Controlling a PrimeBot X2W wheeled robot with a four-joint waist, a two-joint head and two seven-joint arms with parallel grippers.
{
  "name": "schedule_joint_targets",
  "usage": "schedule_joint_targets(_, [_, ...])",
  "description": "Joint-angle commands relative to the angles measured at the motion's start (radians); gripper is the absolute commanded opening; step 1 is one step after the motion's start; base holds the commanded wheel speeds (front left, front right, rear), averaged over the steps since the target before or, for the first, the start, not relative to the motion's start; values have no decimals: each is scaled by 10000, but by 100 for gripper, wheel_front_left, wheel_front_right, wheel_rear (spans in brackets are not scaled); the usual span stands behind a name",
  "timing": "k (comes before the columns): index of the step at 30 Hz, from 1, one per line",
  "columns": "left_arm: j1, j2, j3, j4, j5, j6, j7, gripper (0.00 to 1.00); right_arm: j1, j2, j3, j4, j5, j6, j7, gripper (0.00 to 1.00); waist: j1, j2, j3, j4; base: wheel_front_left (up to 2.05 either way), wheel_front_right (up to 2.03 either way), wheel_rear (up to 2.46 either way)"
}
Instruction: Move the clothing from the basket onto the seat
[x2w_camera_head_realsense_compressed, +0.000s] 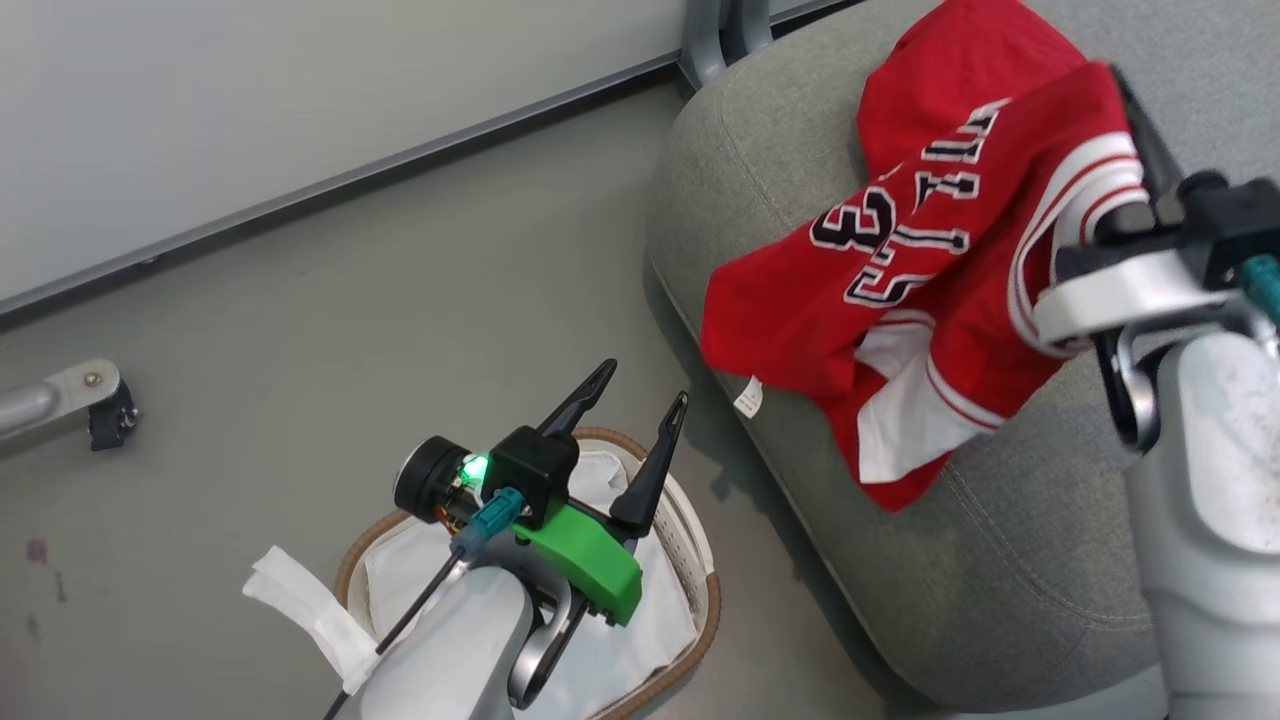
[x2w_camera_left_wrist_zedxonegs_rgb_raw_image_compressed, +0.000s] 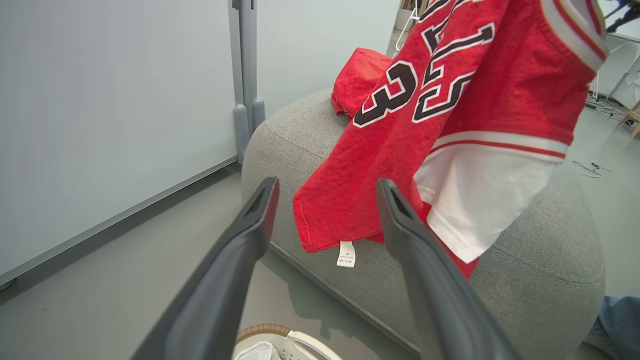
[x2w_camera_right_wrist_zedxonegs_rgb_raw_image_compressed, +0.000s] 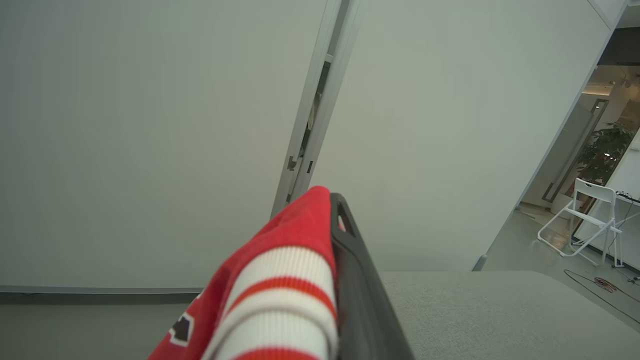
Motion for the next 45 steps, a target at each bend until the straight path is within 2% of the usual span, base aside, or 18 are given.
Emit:
schedule_joint_targets(1, [-189,20,76,14,107,-65,-7,100,-668,-164,-94,101,137,-14,-24,0,0,0,385,-33,0,0,0])
schedule_joint_targets(7, [-468,73,226,-41,313,-78,-7,100,-3306,-1089,-145,1073,709,-14,-24,0,0,0,958,344,0,0,0])
schedule_joint_targets(13, [-768,203,396,-192,457,-70,-6,100,-5967,-2636,-70,2240,745,-14,-2,0,0,0,1711,877,0,0,0])
schedule_joint_targets(18, [-998,352,482,-340,624,-71,-7,100,-7138,-3517,-421,3226,404,-14,19,0,0,0,2409,1153,0,0,0])
schedule_joint_targets(22, [-1182,484,528,-441,743,-48,-7,100,-7093,-3898,-1012,4238,6,-14,-13,0,0,0,2935,1254,0,0,0])
schedule_joint_targets(24, [-1265,540,539,-471,782,-15,-7,100,-6750,-3878,-1380,4625,-138,-14,-22,0,0,0,3159,1242,0,0,0])
schedule_joint_targets(32, [-1401,718,534,-526,834,66,32,100,-4501,-2768,-2266,4598,-99,-14,-31,0,0,0,3714,971,0,0,0])
schedule_joint_targets(41, [-1195,948,496,-634,717,117,121,100,-3031,-1622,-2579,4588,-432,-14,-32,0,0,0,3703,769,0,0,0])
schedule_joint_targets(42, [-1171,962,494,-633,704,123,137,100,-2942,-1555,-2598,4550,-442,-14,-32,7,0,0,3678,759,0,0,0])
schedule_joint_targets(43, [-1137,974,496,-632,666,125,143,100,-2810,-1488,-2581,4511,-478,-14,-32,27,0,0,3632,745,0,0,0])
schedule_joint_targets(44, [-1109,984,495,-632,643,133,153,100,-2693,-1431,-2560,4461,-490,-14,-31,40,0,0,3586,738,0,0,0])
schedule_joint_targets(45, [-1086,992,488,-635,625,143,155,100,-2601,-1392,-2535,4416,-509,-14,-31,40,0,0,3543,735,0,0,0])
